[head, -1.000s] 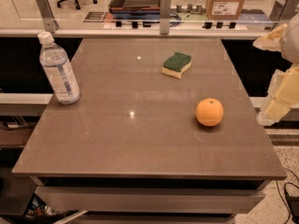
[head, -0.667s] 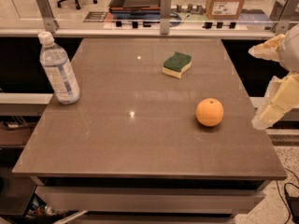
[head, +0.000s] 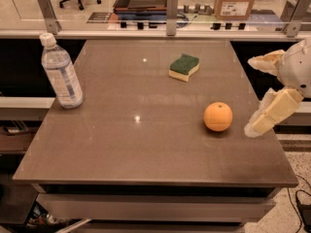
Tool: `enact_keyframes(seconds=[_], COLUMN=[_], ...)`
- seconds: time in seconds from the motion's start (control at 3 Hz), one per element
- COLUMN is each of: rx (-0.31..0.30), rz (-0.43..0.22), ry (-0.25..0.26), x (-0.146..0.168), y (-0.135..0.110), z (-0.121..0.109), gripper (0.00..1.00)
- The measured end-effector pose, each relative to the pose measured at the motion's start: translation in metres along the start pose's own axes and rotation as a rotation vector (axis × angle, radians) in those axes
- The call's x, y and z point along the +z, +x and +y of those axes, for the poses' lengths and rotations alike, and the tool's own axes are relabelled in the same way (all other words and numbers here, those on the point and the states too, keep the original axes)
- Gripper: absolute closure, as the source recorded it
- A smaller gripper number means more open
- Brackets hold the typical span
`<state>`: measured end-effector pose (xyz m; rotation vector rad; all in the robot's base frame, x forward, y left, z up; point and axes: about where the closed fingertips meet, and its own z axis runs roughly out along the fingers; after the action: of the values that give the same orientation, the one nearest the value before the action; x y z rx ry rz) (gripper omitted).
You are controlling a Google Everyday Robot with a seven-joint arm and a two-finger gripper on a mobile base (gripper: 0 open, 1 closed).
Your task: Move orange near blue plastic bottle
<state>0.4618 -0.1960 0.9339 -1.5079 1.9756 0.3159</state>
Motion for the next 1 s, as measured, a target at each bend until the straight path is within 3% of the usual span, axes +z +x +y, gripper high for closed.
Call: enact_keyframes(seconds=[1.0], rx=[0.042], rz=[-0.15], ry=[0.032], x=[0.051], y=[0.019], z=[-0.016], gripper=[0.0])
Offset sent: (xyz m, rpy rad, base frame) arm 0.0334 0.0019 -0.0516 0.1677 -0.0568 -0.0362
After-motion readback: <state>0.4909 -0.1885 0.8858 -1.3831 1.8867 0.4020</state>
